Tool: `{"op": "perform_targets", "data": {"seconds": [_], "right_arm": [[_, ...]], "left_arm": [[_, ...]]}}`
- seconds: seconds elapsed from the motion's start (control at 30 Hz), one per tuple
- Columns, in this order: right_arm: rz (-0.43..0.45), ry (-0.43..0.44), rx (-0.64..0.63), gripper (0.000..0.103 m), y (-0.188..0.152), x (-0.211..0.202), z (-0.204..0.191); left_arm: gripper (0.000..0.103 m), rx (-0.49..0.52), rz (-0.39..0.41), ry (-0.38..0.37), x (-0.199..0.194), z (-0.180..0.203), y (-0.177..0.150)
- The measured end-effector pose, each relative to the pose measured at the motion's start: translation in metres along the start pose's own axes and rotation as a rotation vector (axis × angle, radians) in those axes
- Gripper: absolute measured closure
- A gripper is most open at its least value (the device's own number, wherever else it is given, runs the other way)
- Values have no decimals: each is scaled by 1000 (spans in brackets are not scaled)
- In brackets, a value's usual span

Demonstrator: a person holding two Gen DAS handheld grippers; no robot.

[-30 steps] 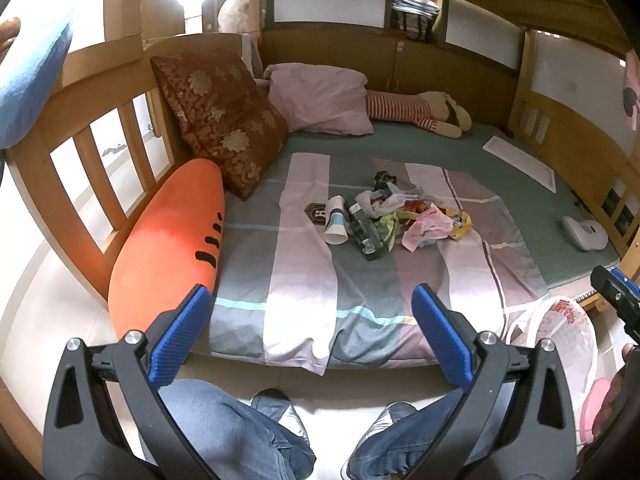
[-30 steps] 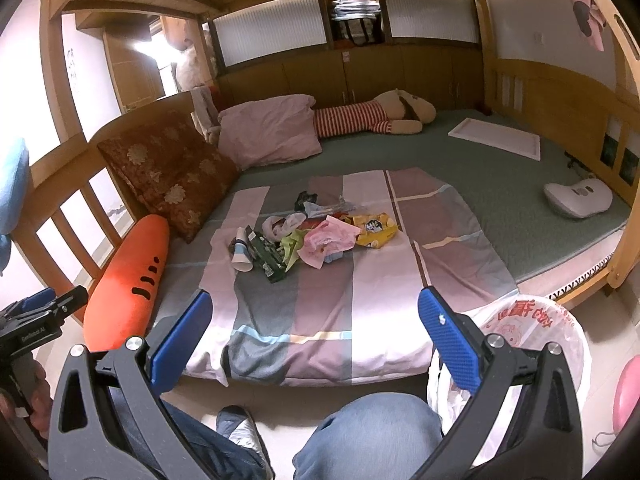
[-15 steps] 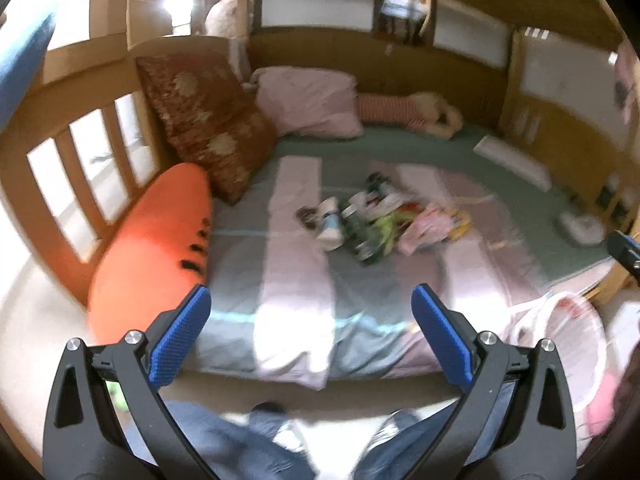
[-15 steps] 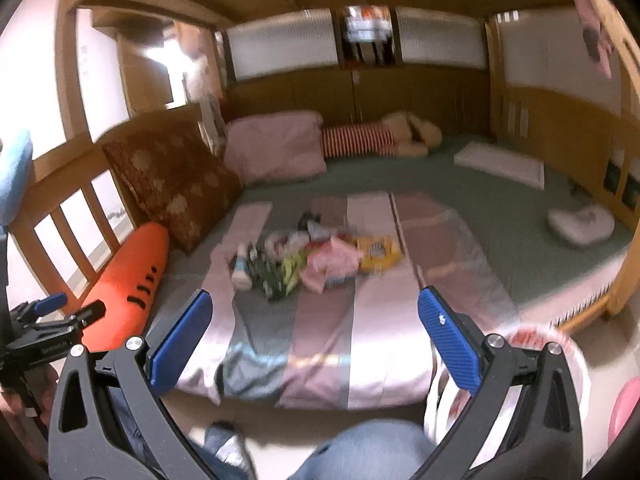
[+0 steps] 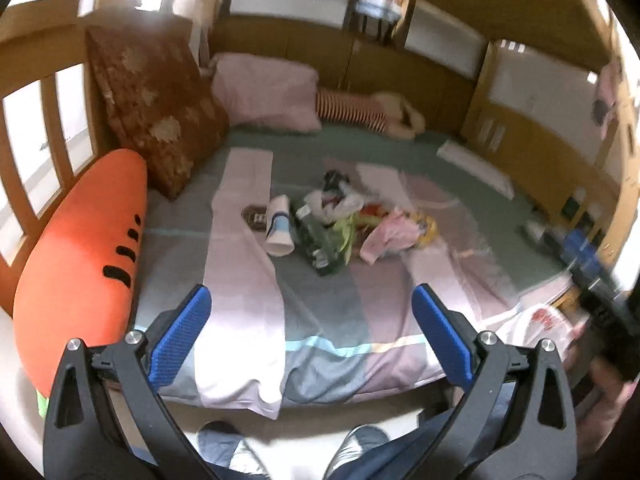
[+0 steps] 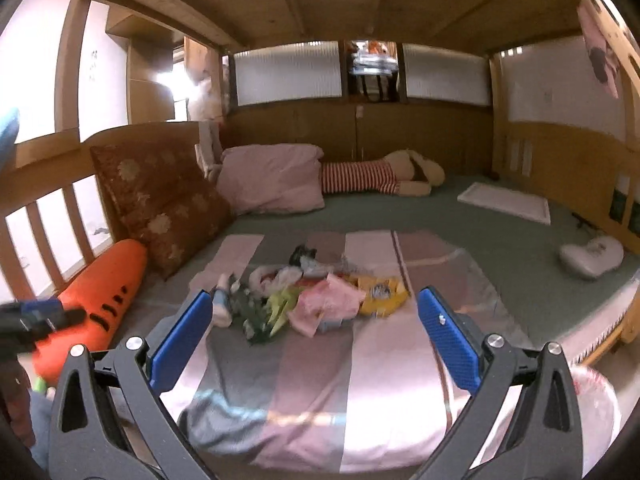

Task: Collect trash
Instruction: 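Grasp the green snack bag with the left tool while the right tool grasps the yellow chip bag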

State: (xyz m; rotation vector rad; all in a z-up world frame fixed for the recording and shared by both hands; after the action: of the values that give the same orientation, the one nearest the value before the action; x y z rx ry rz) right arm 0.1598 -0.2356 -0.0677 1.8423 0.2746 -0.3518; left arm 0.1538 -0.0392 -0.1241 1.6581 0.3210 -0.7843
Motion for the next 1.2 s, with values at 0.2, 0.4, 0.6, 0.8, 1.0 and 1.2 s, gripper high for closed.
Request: {"op": "perform_targets", "data": {"seconds": [0.2,0.4,0.6,0.8,1.0,1.2], "right_arm": [[25,-3,27,2,63,52,-14],[-16,-63,158,2,37,127,33],[-222,-107,293,2,-5,171,94],[-287,-148,506,2,-17,202,149],[-443,-83,899,2,-62,253,196],[-549,-82,979,2,-92,298,198]], "left_arm": [[3,46,-42,-4,64,4,42],[3,38,-189,-42,164,11,48],[19,-60,-340,-168,251,13,16],[33,-160,-414,-229,299,12,6],[81,-247,-443,-281,321,-1,-2],[89,-126,-240,-280,244,-8,50]]}}
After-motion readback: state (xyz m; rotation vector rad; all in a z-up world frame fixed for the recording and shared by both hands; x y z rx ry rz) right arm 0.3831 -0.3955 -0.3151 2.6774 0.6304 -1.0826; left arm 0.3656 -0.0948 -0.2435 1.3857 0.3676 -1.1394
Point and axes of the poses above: each gripper's, at about its wrist camera, not at the fingertips, and x roughly the way its jaws point, z to its right, y to its top, the point moved 7 cm from there along x, roughly the way its jaws point, and after that the axes turned 14 degrees about x, right-handed, at the moved point
